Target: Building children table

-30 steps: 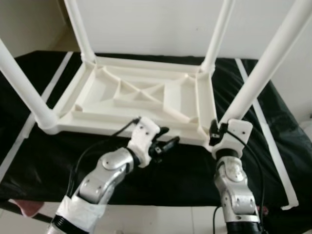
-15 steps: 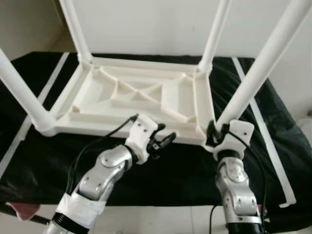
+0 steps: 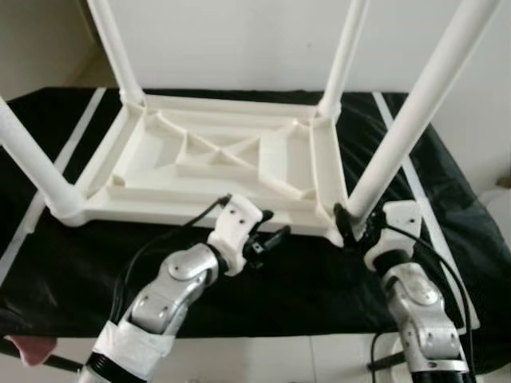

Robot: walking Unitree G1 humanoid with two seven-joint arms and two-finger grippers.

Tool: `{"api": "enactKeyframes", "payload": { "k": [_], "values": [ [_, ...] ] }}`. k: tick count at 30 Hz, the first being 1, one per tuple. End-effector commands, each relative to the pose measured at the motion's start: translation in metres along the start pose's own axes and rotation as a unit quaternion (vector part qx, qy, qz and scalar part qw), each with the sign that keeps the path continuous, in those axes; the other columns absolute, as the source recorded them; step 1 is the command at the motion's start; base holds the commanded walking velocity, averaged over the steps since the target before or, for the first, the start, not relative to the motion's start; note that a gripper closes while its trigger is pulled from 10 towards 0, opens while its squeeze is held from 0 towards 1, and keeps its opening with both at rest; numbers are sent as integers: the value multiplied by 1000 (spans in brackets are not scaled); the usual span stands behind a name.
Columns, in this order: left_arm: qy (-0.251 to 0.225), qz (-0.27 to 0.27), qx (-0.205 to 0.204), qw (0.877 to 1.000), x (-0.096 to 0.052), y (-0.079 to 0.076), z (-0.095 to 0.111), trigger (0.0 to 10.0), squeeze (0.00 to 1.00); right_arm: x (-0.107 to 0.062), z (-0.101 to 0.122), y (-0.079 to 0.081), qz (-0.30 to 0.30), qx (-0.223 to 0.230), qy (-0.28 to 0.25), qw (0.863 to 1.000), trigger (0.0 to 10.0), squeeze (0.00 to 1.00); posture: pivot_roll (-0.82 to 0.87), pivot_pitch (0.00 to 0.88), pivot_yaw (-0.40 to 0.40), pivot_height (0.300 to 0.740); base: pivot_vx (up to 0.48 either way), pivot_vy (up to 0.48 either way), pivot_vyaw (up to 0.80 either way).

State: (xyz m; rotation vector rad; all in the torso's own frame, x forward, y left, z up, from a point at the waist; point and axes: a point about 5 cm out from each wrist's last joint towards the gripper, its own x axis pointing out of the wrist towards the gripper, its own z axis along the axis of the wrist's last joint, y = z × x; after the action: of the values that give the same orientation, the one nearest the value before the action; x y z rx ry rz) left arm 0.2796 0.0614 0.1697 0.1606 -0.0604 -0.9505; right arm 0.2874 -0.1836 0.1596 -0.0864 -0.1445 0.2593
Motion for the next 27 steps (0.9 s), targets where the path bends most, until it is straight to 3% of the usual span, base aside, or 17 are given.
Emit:
{"api": "enactKeyframes", "payload": {
  "k": [1,6,9,10,13,14,15,23,24,25,27],
  "values": [
    [3,-52,-2,999,-1,-8,0,10000,0,0,-1,-4,18,2,-2,1000,10000,0,-142,150,14,740,0,0,0],
    [6,-64,5,998,-2,-8,1,10000,0,10,-6,-5,106,-19,16,994,10000,0,-141,151,28,740,0,0,0],
    [6,-66,6,998,-3,-9,2,10000,0,14,-8,-3,123,-30,18,992,10000,0,-139,155,29,740,0,0,0],
    [6,-66,6,998,-3,-9,1,10000,0,16,-9,0,132,-29,18,991,7686,0,-135,155,29,740,0,0,0],
    [7,-66,7,998,-3,-9,1,10000,0,17,-10,1,137,-27,17,990,7686,0,-134,156,28,740,0,0,0],
    [8,-66,8,998,-3,-10,0,10000,0,19,-11,5,145,-28,16,989,3137,0,-130,156,25,740,0,0,0],
    [9,-64,9,998,-3,-10,0,10000,0,19,-12,9,154,-24,14,988,0,0,-123,159,23,740,0,0,0],
    [13,-58,4,998,-7,-14,-2,10000,0,19,-15,11,165,-14,10,986,0,0,-112,165,15,740,0,0,0],
    [17,-59,6,998,-7,-15,-4,10000,0,18,-17,10,151,-1,13,988,4196,0,-114,163,13,740,0,0,0],
    [18,-59,6,998,-7,-16,-4,10000,0,17,-19,11,145,1,18,989,10000,0,-116,161,11,740,0,0,0],
    [18,-59,6,998,-7,-16,-5,10000,0,16,-21,12,141,1,22,990,10000,0,-116,161,11,740,0,0,0]
  ]
}}
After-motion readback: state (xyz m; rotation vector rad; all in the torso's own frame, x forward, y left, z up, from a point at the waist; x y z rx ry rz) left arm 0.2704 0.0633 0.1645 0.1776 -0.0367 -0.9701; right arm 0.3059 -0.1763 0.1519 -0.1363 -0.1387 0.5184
